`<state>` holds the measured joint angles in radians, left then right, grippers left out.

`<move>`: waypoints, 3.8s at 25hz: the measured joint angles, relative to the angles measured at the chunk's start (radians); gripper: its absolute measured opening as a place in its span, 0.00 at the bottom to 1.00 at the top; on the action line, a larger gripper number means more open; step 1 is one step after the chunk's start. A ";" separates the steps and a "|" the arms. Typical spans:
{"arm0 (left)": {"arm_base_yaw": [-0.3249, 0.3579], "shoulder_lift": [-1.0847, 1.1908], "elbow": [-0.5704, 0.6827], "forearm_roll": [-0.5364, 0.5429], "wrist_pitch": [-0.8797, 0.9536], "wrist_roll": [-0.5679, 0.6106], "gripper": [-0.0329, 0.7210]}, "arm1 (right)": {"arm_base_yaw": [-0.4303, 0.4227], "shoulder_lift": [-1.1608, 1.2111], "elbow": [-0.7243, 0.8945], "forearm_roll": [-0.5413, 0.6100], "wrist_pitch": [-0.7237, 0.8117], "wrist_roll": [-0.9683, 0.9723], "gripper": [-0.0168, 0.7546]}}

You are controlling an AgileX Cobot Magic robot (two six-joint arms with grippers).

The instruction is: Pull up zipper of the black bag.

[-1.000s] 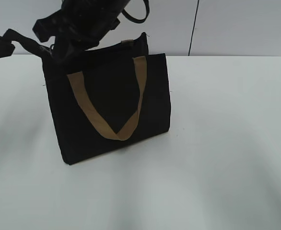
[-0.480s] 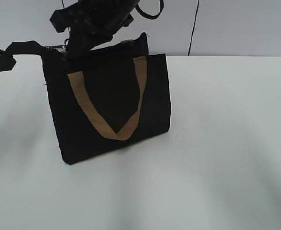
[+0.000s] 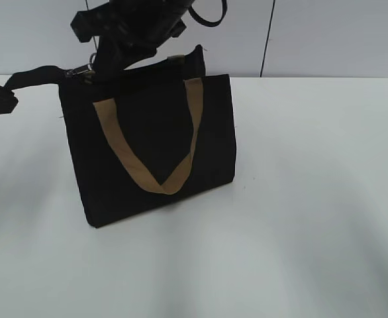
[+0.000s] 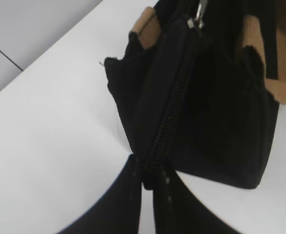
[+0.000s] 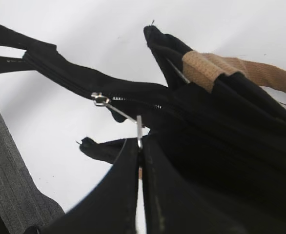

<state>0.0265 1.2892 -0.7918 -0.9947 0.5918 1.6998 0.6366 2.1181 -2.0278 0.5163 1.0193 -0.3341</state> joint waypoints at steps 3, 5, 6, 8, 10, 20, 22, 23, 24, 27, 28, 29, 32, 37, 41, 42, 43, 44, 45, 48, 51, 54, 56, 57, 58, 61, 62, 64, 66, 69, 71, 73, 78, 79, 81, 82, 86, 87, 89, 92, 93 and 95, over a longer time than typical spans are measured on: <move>0.000 0.000 0.000 0.072 0.000 -0.085 0.08 | -0.013 0.000 0.000 0.003 0.001 0.025 0.00; -0.001 0.000 0.000 0.114 0.002 -0.139 0.08 | -0.026 0.000 0.000 0.003 0.004 0.030 0.00; -0.001 0.000 0.000 0.126 0.002 -0.164 0.08 | -0.031 0.000 0.000 0.003 0.005 0.030 0.00; -0.001 0.000 0.000 0.145 0.004 -0.197 0.08 | -0.044 0.000 0.000 0.005 0.012 0.031 0.00; -0.002 0.000 0.000 0.153 0.006 -0.211 0.08 | -0.058 0.000 0.000 0.008 0.019 0.033 0.00; -0.003 0.000 0.000 0.189 0.007 -0.238 0.08 | -0.175 0.000 0.000 -0.039 0.056 0.034 0.00; 0.004 0.000 0.000 0.206 0.007 -0.254 0.08 | -0.199 0.000 0.000 -0.044 0.061 0.034 0.00; 0.009 0.000 0.000 0.211 0.007 -0.256 0.08 | -0.213 0.000 0.000 -0.046 0.063 0.034 0.00; 0.015 0.000 0.000 0.214 0.007 -0.259 0.08 | -0.226 0.000 0.000 -0.052 0.065 0.034 0.00; 0.023 0.000 0.000 0.214 0.007 -0.263 0.08 | -0.274 0.000 0.000 -0.077 0.082 0.034 0.00; 0.023 0.000 0.000 0.204 0.012 -0.264 0.08 | -0.285 0.000 0.000 -0.077 0.092 0.034 0.00; 0.023 0.000 0.000 0.197 0.017 -0.265 0.08 | -0.293 0.000 0.000 -0.073 0.105 0.033 0.00; 0.022 0.000 0.000 0.183 0.024 -0.265 0.08 | -0.308 0.000 0.000 -0.061 0.116 0.028 0.00; 0.024 0.000 0.000 0.133 0.020 -0.265 0.09 | -0.310 -0.005 0.000 -0.037 0.116 -0.056 0.06; 0.031 0.000 0.000 0.071 0.024 -0.265 0.30 | -0.319 -0.038 0.000 -0.030 0.104 -0.100 0.37; 0.031 0.000 0.000 0.053 0.030 -0.268 0.41 | -0.320 -0.046 -0.001 -0.028 0.106 -0.101 0.43; 0.031 0.000 0.000 0.031 0.034 -0.273 0.51 | -0.320 -0.053 -0.002 -0.028 0.111 -0.103 0.48; 0.031 0.000 0.000 0.015 0.036 -0.284 0.63 | -0.320 -0.058 -0.002 -0.027 0.115 -0.105 0.51; 0.031 0.000 0.000 0.007 0.037 -0.299 0.73 | -0.320 -0.065 -0.002 -0.027 0.123 -0.110 0.53; 0.031 0.001 -0.016 0.005 0.051 -0.377 0.87 | -0.321 -0.087 -0.002 -0.031 0.129 -0.151 0.55; 0.031 0.001 -0.063 0.014 0.063 -0.494 0.90 | -0.336 -0.114 -0.002 -0.072 0.138 -0.212 0.55; 0.031 0.001 -0.135 0.111 0.071 -0.636 0.90 | -0.379 -0.139 -0.002 -0.135 0.172 -0.220 0.55; 0.031 0.001 -0.192 0.237 0.071 -0.780 0.88 | -0.413 -0.156 -0.002 -0.177 0.188 -0.206 0.55; 0.031 0.001 -0.215 0.315 0.067 -0.875 0.86 | -0.433 -0.164 -0.002 -0.190 0.189 -0.195 0.55; 0.031 0.001 -0.242 0.393 0.065 -0.971 0.84 | -0.451 -0.170 -0.002 -0.199 0.189 -0.183 0.55; 0.031 0.001 -0.315 0.590 0.070 -1.233 0.82 | -0.511 -0.191 -0.002 -0.212 0.192 -0.155 0.55; 0.031 0.001 -0.338 0.649 0.081 -1.310 0.81 | -0.525 -0.199 -0.002 -0.224 0.193 -0.146 0.55; 0.031 0.001 -0.376 0.756 0.124 -1.442 0.81 | -0.548 -0.222 -0.002 -0.263 0.194 -0.130 0.55; 0.031 0.001 -0.412 0.878 0.184 -1.558 0.78 | -0.559 -0.252 -0.002 -0.318 0.194 -0.112 0.55; 0.031 0.001 -0.446 1.002 0.282 -1.671 0.77 | -0.561 -0.309 -0.002 -0.364 0.195 -0.080 0.55; 0.031 -0.011 -0.450 1.037 0.324 -1.691 0.76 | -0.561 -0.349 0.000 -0.366 0.195 -0.068 0.55; 0.027 -0.036 -0.450 1.045 0.375 -1.700 0.76 | -0.561 -0.406 0.037 -0.360 0.194 -0.054 0.55; 0.020 -0.193 -0.368 1.043 0.423 -1.700 0.76 | -0.561 -0.609 0.329 -0.340 0.194 -0.036 0.55; 0.020 -0.230 -0.334 1.040 0.425 -1.700 0.76 | -0.561 -0.668 0.414 -0.335 0.192 -0.034 0.55; 0.020 -0.325 -0.257 1.031 0.427 -1.700 0.76 | -0.561 -0.801 0.573 -0.327 0.148 -0.034 0.55; 0.020 -0.374 -0.225 1.025 0.426 -1.700 0.76 | -0.561 -0.858 0.658 -0.324 0.121 -0.034 0.55; 0.020 -0.570 -0.082 1.008 0.405 -1.700 0.76 | -0.561 -1.081 0.947 -0.319 0.037 -0.030 0.55; 0.020 -0.604 -0.046 1.005 0.402 -1.700 0.76 | -0.561 -1.125 1.013 -0.313 0.028 -0.026 0.55; 0.020 -0.667 0.020 0.995 0.406 -1.700 0.76 | -0.561 -1.193 1.123 -0.312 0.018 -0.020 0.55; 0.020 -0.752 0.115 0.973 0.413 -1.700 0.76 | -0.561 -1.280 1.265 -0.311 0.005 -0.011 0.55; 0.020 -0.776 0.143 0.964 0.421 -1.700 0.76 | -0.561 -1.313 1.309 -0.311 0.004 -0.007 0.55; 0.020 -0.826 0.185 0.960 0.433 -1.700 0.76 | -0.561 -1.384 1.379 -0.308 0.002 0.002 0.55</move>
<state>0.0469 0.4632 -0.6066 -0.0352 1.0251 0.0000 0.0758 0.7339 -0.6484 0.2081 1.0216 -0.3323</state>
